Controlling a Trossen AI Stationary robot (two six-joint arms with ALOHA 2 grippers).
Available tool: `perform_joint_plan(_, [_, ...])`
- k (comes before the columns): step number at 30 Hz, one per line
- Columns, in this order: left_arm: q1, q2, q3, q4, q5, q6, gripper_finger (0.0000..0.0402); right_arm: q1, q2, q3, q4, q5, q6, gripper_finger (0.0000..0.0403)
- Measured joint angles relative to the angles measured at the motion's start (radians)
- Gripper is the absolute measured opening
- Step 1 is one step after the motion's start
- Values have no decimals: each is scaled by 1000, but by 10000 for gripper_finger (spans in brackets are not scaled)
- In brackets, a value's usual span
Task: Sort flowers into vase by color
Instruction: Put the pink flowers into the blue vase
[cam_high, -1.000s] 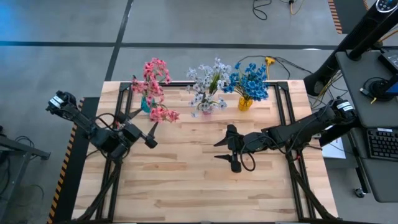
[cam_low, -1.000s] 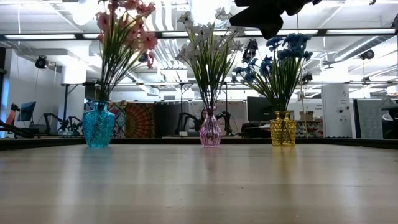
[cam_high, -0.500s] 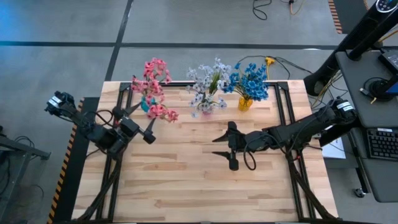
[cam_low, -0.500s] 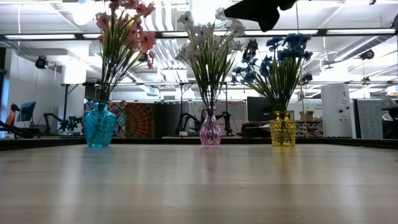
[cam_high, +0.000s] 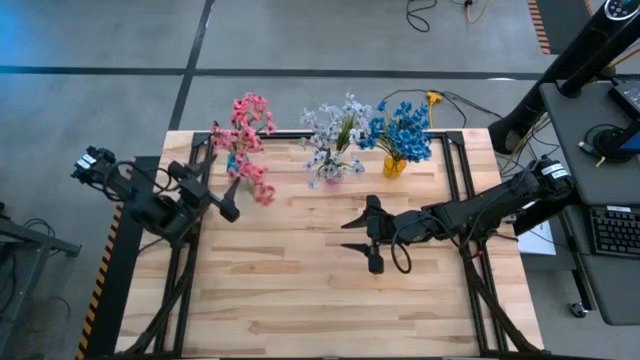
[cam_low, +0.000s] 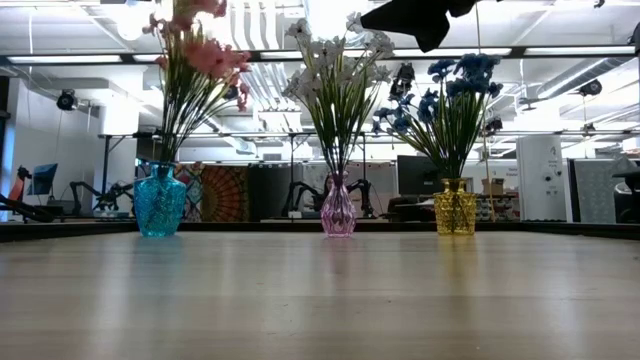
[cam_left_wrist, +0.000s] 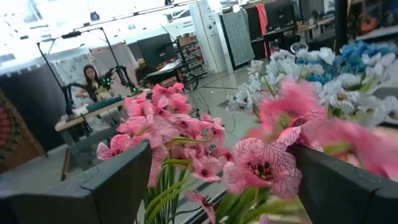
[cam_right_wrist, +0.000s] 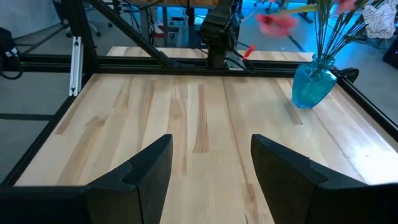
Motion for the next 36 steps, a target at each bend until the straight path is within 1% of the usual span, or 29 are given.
perform_joint_plan(6, [0, -57, 0, 0, -1, -67, 343, 0, 0, 0, 0, 0, 2, 210])
perform_joint_plan(20, [-3, -47, -1, -29, -1, -64, 343, 0, 0, 0, -17, -2, 6, 210])
perform_joint_plan(29, [-3, -108, 15, -21, -1, -66, 343, 0, 0, 0, -24, -2, 13, 210])
perform_joint_plan(34, [-9, -133, 28, -21, -2, -35, 343, 0, 0, 0, -24, -2, 13, 210])
perform_joint_plan(36, [-21, -129, 61, -24, -3, 45, 343, 0, 0, 0, -24, -2, 13, 210])
